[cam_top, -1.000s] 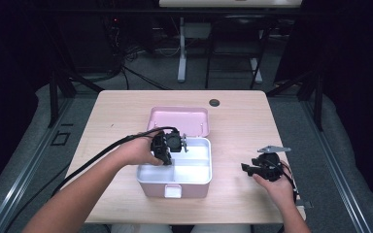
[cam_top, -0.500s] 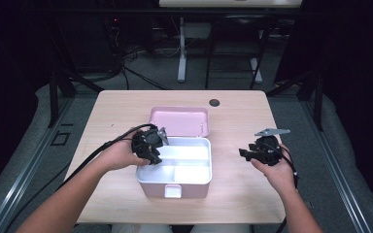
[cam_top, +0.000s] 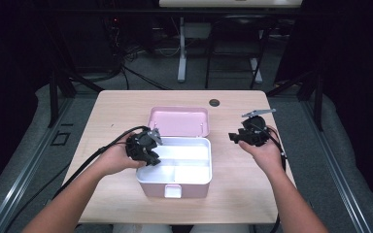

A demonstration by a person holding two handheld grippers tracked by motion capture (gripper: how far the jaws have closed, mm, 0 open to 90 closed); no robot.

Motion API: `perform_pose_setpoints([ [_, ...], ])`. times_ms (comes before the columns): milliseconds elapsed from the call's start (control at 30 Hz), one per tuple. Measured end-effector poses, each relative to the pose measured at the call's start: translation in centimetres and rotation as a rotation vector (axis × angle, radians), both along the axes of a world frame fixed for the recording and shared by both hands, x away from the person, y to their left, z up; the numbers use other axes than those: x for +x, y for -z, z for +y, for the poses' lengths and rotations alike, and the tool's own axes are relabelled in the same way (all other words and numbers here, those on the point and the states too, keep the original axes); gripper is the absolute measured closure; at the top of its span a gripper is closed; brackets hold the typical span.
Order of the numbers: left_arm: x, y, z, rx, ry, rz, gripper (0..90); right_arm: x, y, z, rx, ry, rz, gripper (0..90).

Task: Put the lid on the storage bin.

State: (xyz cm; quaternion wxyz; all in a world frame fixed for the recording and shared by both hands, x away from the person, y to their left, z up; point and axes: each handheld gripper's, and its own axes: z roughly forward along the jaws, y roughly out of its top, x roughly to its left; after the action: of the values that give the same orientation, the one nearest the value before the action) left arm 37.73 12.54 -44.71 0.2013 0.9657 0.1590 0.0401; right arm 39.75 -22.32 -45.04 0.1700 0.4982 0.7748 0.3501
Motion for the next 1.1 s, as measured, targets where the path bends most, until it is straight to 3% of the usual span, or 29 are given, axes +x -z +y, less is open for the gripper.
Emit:
perform_pose_setpoints([
  [300, -0.2, 0.0, -0.1, 0.006, 0.0, -0.006, 77.0, 3.0, -0.1, 3.3, 0.031, -0.004, 0.018, 54.8],
  [433, -0.2, 0.0, -0.2, 0.009, -0.002, -0.007, 77.1, 4.1, 0.1, 4.5, 0.022, 0.0, 0.029, 57.3],
  [567, -0.2, 0.0, -0.2, 0.011, -0.003, -0.011, 77.2, 5.4, 0.4, 5.1, 0.021, 0.02, 0.047, 57.6],
  [767, -0.3, 0.0, -0.3, 0.015, -0.002, -0.014, 77.4, 6.8, 0.8, 5.6, 0.059, 0.053, 0.039, 57.6],
  [1100, -0.3, 0.0, -0.3, 0.016, 0.0, -0.016, 77.5, 8.9, 2.8, 6.8, 0.083, 0.101, 0.059, 60.4],
])
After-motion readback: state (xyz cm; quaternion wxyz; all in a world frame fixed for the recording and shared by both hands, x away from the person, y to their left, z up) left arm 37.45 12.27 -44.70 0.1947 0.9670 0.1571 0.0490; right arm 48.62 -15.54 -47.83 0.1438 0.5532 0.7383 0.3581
